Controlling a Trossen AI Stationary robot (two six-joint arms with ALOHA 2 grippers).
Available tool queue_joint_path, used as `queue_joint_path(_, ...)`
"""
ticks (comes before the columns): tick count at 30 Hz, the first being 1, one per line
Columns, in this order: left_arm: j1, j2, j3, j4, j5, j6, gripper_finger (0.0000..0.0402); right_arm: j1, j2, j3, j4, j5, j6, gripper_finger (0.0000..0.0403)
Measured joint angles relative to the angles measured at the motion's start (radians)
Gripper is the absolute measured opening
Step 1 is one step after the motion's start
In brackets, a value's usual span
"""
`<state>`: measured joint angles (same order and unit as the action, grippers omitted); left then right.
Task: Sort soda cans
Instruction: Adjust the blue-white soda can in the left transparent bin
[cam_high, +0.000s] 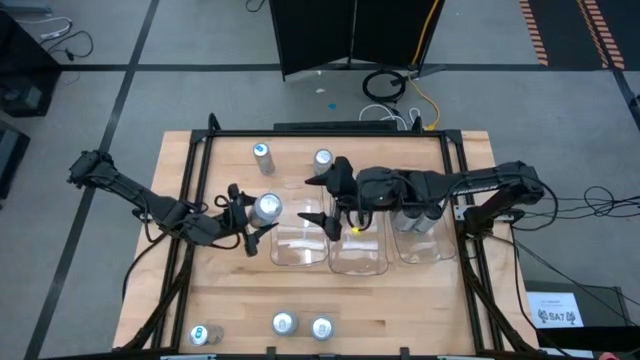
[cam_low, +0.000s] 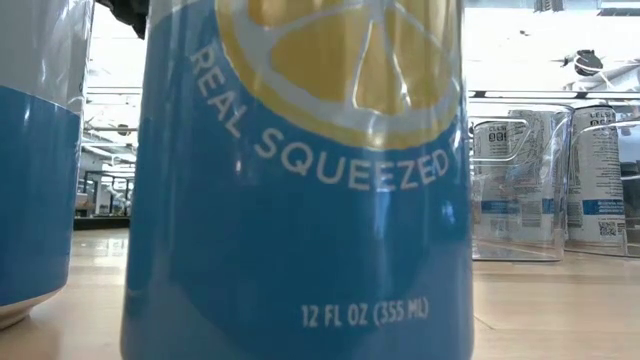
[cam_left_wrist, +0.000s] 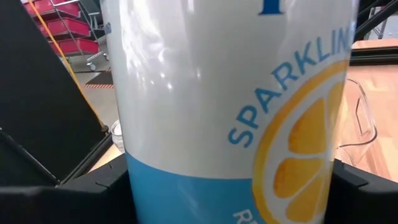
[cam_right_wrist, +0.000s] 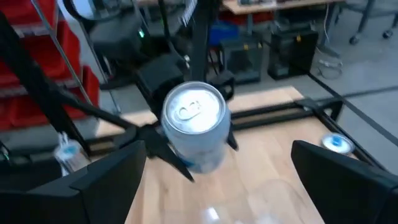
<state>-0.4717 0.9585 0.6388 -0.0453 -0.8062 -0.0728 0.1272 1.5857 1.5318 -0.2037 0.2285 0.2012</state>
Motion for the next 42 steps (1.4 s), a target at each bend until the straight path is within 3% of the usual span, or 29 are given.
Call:
queue_joint_path(7, 0.000, 0.001, 0.000, 0.001, 0.000, 0.000, 0.0317, -0.036, 0.221, 0.418, -0.499, -0.006, -0.066, 0.0393)
queue_joint_path(13, 0.000, 0.001, 0.000, -0.001, 0.000, -0.001, 0.0317, -0.053, 0.436, 0.815, -0.691, -0.076, -0.174, 0.0393)
queue_joint_path(19, 0.000, 0.002, 0.000, -0.005, 0.000, -0.001, 0.0317, -0.059, 0.463, 0.762, -0.650, -0.177, -0.195, 0.0393)
queue_joint_path(24, 0.000, 0.004, 0.000, -0.012, 0.010, -0.002, 0.0317, -0.056, 0.482, 0.763, -0.609, -0.121, -0.190, 0.0393)
queue_joint_path(36, 0.000, 0.004, 0.000, -0.011, 0.037, -0.028, 0.0317, -0.054, 0.555, 0.762, -0.527, -0.175, -0.187, 0.0392)
queue_joint_path(42, 0.000, 0.004, 0.000, -0.014, 0.037, -0.027, 0.0317, -0.054, 0.553, 0.763, -0.503, -0.176, -0.187, 0.0355)
